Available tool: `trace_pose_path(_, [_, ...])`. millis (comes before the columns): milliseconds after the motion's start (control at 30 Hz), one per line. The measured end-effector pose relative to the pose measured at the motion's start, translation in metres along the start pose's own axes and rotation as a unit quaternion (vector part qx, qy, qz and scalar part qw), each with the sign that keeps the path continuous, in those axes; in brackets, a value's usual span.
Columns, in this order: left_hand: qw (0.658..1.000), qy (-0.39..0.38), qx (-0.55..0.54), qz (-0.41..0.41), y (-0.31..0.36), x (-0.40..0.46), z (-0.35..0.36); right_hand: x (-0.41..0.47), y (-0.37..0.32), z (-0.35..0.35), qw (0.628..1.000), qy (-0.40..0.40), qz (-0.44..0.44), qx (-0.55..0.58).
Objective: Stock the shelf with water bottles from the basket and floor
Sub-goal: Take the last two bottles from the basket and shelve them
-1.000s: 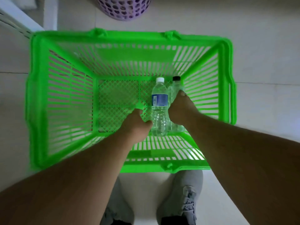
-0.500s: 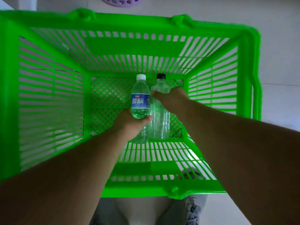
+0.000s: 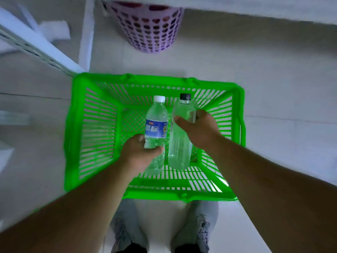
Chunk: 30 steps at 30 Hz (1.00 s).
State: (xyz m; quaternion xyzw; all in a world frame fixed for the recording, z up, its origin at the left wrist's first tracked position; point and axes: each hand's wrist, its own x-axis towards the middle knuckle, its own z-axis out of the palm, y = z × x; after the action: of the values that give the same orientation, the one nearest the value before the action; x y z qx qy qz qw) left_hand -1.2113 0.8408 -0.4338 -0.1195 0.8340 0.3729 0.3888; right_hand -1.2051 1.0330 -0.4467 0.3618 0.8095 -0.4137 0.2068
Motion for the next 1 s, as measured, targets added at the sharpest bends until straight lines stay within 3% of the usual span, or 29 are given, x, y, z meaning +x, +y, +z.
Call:
trace_pose_path(167, [0.996,0.069,-0.011,0.051,0.071,-0.106,-0.064,-0.108,-0.082,-0.091,0.999,0.026,-0.037,0.016])
trace_pose_path(567, [0.974,0.051,-0.063,0.212,0.238,-0.401,-0.243,-0.402,-0.268,-0.304,0.970,0.128,-0.174,0.109])
trace_pose_path(833, [0.950,0.057,-0.083,0.294,0.279,-0.557,-0.319,-0.558,-0.350,-0.377,0.937,0.217,-0.246,0.121])
trace_pose_path(1000, [0.934,0.056,-0.090,0.342,0.297,-0.609,-0.342,-0.614,-0.374,-0.401,0.923,0.241,-0.273,0.127])
